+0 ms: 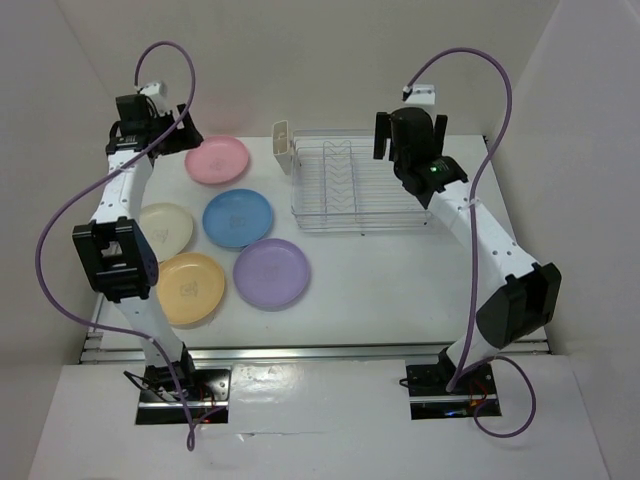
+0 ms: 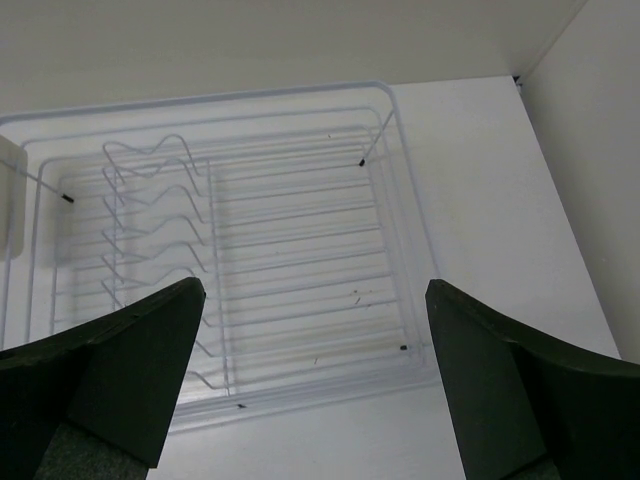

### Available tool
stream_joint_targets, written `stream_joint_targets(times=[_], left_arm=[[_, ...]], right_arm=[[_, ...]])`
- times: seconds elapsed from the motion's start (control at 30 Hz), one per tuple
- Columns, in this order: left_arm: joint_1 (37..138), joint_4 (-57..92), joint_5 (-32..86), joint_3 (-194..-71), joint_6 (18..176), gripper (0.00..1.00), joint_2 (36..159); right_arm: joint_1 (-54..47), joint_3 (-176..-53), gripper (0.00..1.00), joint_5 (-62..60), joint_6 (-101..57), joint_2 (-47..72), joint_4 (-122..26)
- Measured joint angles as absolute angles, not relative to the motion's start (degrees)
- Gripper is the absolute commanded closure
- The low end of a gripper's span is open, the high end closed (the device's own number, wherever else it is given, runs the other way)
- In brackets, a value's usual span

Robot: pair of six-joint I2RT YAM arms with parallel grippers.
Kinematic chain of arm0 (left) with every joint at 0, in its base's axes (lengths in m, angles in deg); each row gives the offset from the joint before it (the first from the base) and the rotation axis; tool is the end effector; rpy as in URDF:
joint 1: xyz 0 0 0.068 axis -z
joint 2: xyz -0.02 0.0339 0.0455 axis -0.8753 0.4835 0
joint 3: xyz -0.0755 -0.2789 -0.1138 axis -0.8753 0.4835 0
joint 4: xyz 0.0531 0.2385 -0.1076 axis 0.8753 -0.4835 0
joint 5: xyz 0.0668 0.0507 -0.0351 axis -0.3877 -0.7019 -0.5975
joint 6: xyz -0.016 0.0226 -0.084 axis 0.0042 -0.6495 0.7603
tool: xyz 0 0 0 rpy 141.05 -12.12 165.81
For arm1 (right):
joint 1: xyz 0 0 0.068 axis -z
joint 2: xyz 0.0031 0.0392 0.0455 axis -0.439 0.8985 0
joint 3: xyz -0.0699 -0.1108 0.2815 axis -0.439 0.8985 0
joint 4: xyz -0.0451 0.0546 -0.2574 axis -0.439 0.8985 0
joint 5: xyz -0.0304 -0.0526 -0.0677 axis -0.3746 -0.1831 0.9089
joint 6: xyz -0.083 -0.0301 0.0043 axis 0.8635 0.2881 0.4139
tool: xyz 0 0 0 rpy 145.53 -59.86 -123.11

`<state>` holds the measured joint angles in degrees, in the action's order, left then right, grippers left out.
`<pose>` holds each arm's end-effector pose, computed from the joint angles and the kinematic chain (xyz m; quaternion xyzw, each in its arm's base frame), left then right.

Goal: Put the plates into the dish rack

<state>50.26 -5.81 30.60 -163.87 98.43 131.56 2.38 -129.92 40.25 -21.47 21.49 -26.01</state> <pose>0.5053 0.0798 0.3653 -0.1185 0.8405 -0.0979 0.5195 0.3831 0.1206 0.4321 0.0427 0.8045 -0.0872 0.5859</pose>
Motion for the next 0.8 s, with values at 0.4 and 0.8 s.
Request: stream_joint_targets(times=[0.4,0.8], left_arm=[[45.75,-3.08,40.76,-165.75,101.91,0.09,145.18],[45.05,0.33,39.78,-167.61,104.25,0.13,150.38]], right_arm=[[1.92,-127.84,0.00,39.18,-22.04,19.37,-24.92],[-0.42,-130.49,0.00,39.05,-22.08,21.97,-24.35]])
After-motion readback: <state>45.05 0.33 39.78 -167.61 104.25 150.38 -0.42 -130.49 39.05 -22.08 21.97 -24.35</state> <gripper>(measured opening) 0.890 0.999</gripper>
